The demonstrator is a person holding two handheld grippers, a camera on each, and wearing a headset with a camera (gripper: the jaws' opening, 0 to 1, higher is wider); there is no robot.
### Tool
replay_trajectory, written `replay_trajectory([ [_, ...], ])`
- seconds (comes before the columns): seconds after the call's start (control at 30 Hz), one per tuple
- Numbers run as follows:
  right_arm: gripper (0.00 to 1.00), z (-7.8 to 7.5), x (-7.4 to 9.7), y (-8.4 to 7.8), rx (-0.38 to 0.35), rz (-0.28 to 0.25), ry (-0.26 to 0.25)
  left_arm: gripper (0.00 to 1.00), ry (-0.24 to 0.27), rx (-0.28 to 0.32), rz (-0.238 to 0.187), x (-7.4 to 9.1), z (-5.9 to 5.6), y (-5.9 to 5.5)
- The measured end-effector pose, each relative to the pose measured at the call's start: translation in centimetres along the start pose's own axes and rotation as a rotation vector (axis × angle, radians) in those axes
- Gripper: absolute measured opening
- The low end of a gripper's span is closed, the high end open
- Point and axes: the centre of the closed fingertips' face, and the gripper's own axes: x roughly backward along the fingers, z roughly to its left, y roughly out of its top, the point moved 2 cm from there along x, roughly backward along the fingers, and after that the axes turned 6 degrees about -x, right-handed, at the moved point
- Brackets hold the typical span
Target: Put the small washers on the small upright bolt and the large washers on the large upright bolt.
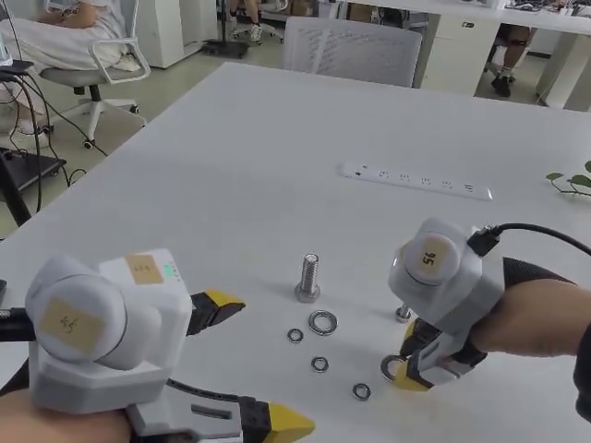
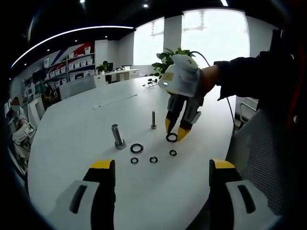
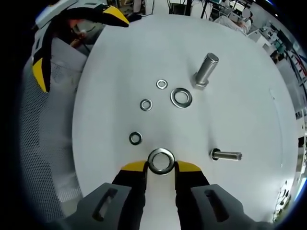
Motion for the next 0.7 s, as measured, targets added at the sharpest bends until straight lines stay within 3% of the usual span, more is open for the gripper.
replay_trajectory([
  [0.7,0.23,0.2,4.7,4.3,0.054,-0.106,-0.034,0.8,0.001,-0.009,-0.002,0.0,0.0,0.1],
])
